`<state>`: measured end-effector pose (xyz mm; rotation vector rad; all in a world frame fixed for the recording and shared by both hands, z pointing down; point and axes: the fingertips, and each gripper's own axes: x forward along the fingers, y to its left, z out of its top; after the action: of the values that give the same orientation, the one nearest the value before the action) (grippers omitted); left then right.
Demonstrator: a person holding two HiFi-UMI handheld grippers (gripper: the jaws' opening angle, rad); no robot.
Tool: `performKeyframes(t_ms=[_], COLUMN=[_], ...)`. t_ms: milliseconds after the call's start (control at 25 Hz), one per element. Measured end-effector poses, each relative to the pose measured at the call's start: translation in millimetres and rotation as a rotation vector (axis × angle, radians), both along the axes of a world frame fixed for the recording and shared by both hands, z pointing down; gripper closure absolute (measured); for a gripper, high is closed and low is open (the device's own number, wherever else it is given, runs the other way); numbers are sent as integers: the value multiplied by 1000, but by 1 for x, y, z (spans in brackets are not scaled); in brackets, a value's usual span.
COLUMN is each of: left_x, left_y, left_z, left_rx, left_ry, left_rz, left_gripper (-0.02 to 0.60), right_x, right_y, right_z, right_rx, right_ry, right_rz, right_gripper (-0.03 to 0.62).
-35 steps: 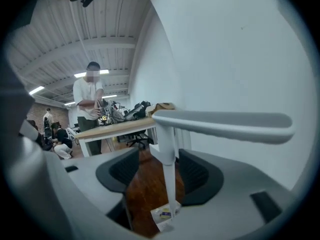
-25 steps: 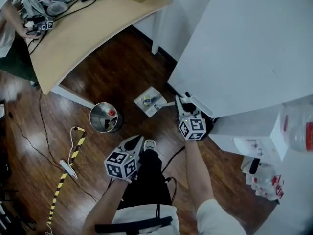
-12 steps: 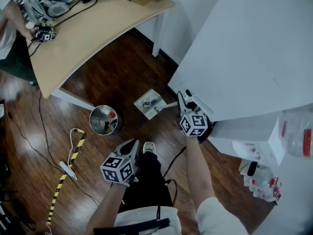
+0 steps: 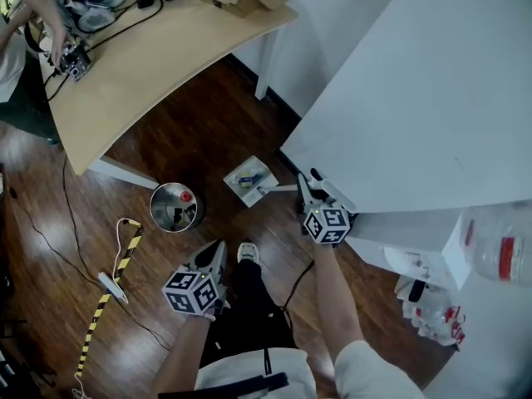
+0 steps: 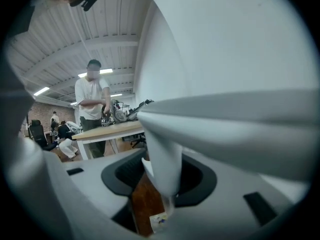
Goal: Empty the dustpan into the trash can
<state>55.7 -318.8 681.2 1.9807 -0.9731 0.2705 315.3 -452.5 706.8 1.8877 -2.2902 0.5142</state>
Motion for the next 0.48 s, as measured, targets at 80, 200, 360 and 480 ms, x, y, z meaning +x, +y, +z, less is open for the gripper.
performKeyframes(t_ms=[80,200,360,480], left_x=[-4,-13,-20,-29], left_y=[-8,-13,-12,-11], left_z=[-2,-5,-18,-29], left_rx=[0,-12,-4,10], left_ry=[4,20,37,43], left_rz=[-30,-84,-125,-153], left_gripper=[594,594,594,594], right_x=[-6,-23,-43,-61], right_y=[-11,-22,-21,-16], right_z=[-10,-20,-33,-50], right_rx=[6,-4,-22,-21], right_ry=[35,69,102,125], right_rz=[-34,-98,-166,-225], right_gripper=[411,414,414,414])
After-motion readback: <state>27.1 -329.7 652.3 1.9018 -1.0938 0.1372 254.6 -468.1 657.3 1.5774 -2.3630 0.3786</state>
